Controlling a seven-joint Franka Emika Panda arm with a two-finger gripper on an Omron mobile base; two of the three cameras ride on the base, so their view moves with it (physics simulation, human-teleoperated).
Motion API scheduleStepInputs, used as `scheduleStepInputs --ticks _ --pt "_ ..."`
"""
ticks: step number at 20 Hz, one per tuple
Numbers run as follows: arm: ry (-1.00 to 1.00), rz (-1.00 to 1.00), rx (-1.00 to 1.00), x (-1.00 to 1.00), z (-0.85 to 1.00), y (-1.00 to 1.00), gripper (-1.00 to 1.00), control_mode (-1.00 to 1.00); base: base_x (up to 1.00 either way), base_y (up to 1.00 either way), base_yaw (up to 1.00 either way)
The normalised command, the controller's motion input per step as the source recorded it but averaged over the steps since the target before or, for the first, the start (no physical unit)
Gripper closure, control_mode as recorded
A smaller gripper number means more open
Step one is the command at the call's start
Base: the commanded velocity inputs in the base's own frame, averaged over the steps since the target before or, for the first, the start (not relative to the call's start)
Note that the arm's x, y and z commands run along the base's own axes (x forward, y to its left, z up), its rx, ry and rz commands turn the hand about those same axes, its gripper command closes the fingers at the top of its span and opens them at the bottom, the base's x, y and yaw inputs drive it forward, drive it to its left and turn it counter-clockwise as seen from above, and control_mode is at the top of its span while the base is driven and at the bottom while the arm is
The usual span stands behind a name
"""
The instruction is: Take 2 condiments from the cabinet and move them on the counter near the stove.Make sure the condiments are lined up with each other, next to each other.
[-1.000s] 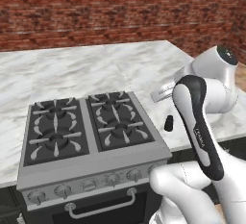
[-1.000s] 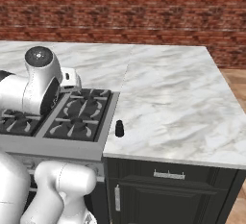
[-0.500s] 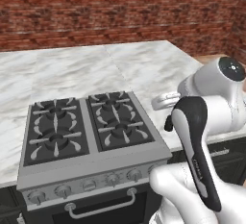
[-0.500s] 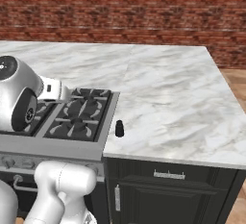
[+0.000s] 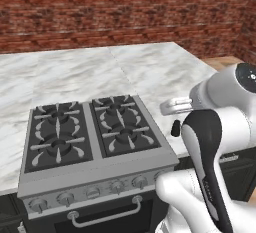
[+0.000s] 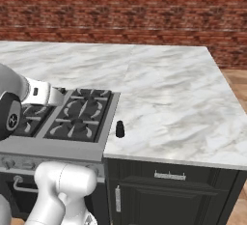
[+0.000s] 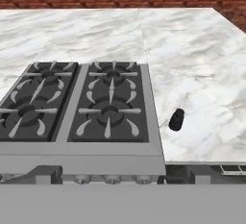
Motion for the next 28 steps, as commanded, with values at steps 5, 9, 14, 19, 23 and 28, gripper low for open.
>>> scheduleStepInputs --ticks 5,9,14,19,23,28 --pt "-0.05 0.00 0.00 -0.33 0.16 -0.05 -1.00 -1.00 0.00 0.00 0.00" --pt "-0.02 0.00 0.00 -0.32 0.11 -0.13 -1.00 -1.00 0.00 0.00 0.00" --pt "0.00 0.00 0.00 -0.06 0.00 -0.11 -1.00 -1.00 0.00 0.00 0.00" --pt "0.00 0.00 0.00 0.00 0.00 0.00 -1.00 -1.00 0.00 0.00 0.00" --pt "0.01 0.00 0.00 0.01 0.00 0.00 -1.00 1.00 0.00 0.00 0.00" --pt "0.00 0.00 0.00 0.00 0.00 0.00 -1.00 1.00 -0.33 -0.31 -0.05"
